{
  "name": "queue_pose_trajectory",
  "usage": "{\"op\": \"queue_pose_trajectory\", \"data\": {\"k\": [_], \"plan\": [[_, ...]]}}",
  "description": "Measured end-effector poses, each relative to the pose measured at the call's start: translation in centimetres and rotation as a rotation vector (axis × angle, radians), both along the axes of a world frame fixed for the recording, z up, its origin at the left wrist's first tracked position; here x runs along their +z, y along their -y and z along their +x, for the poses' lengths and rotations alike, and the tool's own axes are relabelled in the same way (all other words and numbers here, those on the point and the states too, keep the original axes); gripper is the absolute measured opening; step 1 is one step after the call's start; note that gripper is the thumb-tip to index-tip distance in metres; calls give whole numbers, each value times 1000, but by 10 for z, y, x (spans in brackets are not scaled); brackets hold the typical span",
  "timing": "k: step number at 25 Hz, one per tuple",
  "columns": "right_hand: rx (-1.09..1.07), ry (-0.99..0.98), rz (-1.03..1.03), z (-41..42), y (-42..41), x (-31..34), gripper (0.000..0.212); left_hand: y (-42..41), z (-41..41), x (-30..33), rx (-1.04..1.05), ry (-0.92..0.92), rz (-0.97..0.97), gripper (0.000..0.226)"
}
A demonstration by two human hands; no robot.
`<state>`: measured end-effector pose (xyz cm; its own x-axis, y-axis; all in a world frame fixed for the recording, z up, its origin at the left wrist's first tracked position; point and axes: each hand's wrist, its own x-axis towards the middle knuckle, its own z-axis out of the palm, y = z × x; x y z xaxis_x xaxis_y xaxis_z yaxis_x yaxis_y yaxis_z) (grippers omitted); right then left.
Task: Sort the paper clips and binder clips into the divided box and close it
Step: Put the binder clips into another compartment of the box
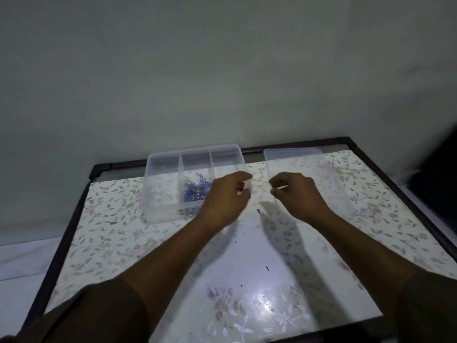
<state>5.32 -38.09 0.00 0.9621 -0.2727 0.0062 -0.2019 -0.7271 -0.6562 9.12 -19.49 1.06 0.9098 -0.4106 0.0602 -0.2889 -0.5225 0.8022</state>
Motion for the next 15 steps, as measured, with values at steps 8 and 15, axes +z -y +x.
{"op": "queue_pose_trajectory", "data": {"k": [8,15], "plan": [[-383,-269,-323,-59,110,-44,48,96,-25,-73,-458,4,583,71],[-581,-291,22,-57,140,-56,75,109,-49,-95,-403,-44,370,58]]}}
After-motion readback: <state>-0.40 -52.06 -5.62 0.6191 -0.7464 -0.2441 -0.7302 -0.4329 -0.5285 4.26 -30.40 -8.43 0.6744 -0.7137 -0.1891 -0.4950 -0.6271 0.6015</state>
